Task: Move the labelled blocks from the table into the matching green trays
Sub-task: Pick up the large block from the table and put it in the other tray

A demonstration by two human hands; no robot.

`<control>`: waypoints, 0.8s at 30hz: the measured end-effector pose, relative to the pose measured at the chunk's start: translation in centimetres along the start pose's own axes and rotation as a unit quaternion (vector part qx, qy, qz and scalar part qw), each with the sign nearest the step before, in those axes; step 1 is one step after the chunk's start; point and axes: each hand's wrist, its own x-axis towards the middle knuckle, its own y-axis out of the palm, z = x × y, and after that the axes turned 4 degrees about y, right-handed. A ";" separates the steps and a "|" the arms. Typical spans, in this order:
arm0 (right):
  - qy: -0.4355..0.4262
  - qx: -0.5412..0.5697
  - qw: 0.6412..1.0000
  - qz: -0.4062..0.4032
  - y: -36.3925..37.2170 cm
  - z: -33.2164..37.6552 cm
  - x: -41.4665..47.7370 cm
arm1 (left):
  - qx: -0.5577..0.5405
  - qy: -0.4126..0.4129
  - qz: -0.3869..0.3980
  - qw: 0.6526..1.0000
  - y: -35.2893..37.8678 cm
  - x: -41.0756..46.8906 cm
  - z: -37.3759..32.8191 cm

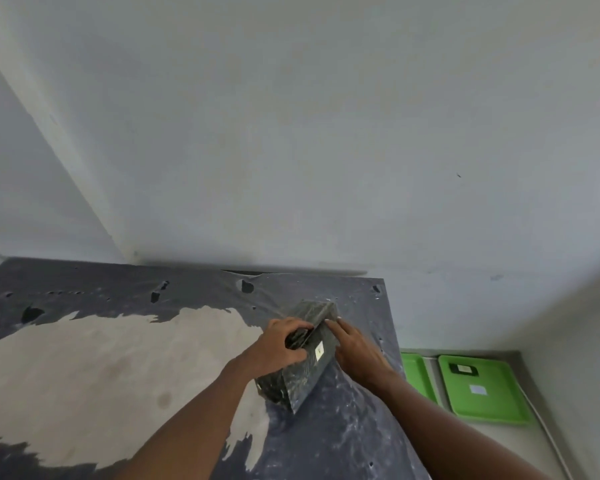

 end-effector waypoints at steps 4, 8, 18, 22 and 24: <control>-0.007 -0.004 1.000 0.003 -0.3 -1.7 -0.9 | -0.058 0.006 0.020 0.998 -0.3 0.7 -0.9; 0.001 0.009 1.000 0.015 0.0 -1.6 -0.6 | -0.056 -0.025 0.027 0.998 -0.2 0.8 -1.1; 0.012 -0.022 0.997 0.070 3.3 0.0 0.4 | 0.106 -0.076 -0.009 0.991 0.9 0.9 1.6; 0.034 -0.017 0.998 0.041 4.1 1.1 0.5 | 0.107 -0.102 -0.021 0.989 1.7 1.4 2.2; 0.050 -0.009 0.999 0.011 4.5 1.6 0.3 | 0.099 -0.121 -0.023 0.987 1.8 1.6 2.8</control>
